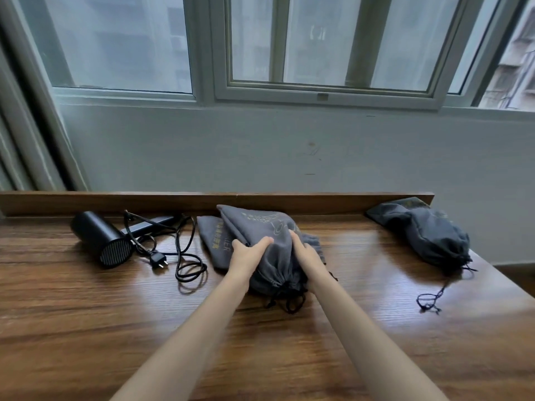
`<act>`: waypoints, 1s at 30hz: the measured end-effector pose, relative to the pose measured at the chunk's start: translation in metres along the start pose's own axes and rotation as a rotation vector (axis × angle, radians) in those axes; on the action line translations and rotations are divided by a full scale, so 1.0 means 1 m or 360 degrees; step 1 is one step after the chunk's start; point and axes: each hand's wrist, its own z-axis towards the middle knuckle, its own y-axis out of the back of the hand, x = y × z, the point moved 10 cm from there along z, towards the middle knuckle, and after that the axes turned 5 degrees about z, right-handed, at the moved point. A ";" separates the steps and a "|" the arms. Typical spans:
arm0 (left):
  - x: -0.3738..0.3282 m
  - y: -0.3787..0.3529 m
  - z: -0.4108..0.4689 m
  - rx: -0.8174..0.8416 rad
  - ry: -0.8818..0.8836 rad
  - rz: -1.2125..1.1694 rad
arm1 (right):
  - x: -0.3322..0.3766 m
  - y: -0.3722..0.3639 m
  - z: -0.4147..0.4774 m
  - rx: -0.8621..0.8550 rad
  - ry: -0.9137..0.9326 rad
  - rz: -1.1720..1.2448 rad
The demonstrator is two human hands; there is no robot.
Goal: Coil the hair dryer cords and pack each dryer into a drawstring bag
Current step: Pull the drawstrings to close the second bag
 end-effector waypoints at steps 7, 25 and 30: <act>-0.037 -0.061 -0.015 0.0255 -0.0229 -0.0425 | 0.057 0.047 -0.025 -0.0225 0.0618 0.0438; -0.017 -0.302 0.016 0.0818 -0.0237 -0.0020 | 0.051 0.258 0.056 -0.0660 0.0467 -0.0037; -0.010 -0.301 0.019 0.0831 -0.0315 0.0302 | 0.040 0.264 0.058 -0.0707 0.0456 -0.0037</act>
